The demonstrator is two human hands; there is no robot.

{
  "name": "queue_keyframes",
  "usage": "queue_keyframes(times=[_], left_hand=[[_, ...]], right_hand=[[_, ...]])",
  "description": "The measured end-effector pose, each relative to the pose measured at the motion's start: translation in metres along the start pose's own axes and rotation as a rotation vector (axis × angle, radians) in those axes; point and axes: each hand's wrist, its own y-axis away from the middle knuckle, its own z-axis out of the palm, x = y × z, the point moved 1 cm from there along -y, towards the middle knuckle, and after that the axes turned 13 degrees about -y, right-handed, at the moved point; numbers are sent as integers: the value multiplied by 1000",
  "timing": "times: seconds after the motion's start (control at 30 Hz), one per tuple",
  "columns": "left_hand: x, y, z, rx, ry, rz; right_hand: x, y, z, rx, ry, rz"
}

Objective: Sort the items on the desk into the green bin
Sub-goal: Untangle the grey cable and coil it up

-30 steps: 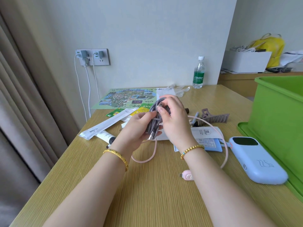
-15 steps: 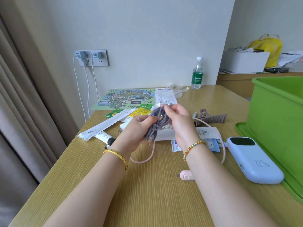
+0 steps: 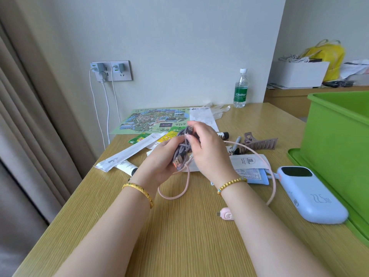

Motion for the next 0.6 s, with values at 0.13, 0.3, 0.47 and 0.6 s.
queue_keyframes(times=[0.13, 0.3, 0.47, 0.6], left_hand=[[-2, -1, 0, -51, -12, 82], [-4, -2, 5, -23, -122, 101], [-3, -2, 5, -40, -111, 125], [-5, -2, 4, -107, -94, 140]], right_hand=[[-2, 1, -6, 142, -24, 0], [2, 0, -11, 261, -136, 149], [7, -3, -13, 309, -346, 368], [16, -2, -13, 338, -605, 529]])
